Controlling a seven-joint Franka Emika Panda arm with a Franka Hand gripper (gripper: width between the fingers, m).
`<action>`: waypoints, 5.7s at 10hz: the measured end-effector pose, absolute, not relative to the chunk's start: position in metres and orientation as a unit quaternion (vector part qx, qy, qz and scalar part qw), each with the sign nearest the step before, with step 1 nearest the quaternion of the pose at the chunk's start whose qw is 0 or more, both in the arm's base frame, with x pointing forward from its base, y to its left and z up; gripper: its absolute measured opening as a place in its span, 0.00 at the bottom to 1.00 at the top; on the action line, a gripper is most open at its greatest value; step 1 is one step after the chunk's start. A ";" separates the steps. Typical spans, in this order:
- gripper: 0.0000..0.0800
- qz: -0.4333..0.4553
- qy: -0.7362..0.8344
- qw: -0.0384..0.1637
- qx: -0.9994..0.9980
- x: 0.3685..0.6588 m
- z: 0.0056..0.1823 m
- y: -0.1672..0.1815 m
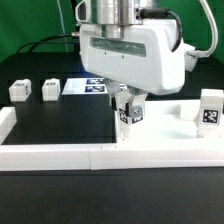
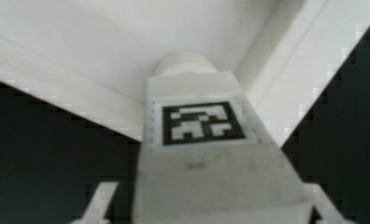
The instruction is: Assemble square table
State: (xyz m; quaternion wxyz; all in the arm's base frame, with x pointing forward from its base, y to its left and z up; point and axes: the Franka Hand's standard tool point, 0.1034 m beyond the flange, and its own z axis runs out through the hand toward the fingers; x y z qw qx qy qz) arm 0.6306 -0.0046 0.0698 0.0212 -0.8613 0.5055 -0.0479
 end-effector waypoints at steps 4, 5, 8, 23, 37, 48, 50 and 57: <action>0.37 -0.048 0.505 0.021 -0.861 0.631 0.070 -0.005; 0.37 -0.048 0.505 0.021 -0.861 0.631 0.070 -0.005; 0.37 -0.049 0.548 0.026 -0.835 0.629 0.070 -0.008; 0.81 -0.061 0.496 0.059 -0.864 0.622 0.068 0.013; 0.37 -0.004 0.747 0.094 -0.659 0.620 0.065 0.007; 0.81 -0.046 0.418 0.078 -0.904 0.624 0.070 0.004; 0.81 -0.064 0.273 0.061 -0.958 0.627 0.071 0.000; 0.37 -0.058 0.343 0.066 -0.935 0.626 0.070 -0.002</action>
Offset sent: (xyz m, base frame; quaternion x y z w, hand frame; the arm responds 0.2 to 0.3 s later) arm -0.0108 0.0066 -0.0129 0.1037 -0.0334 0.4463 0.8882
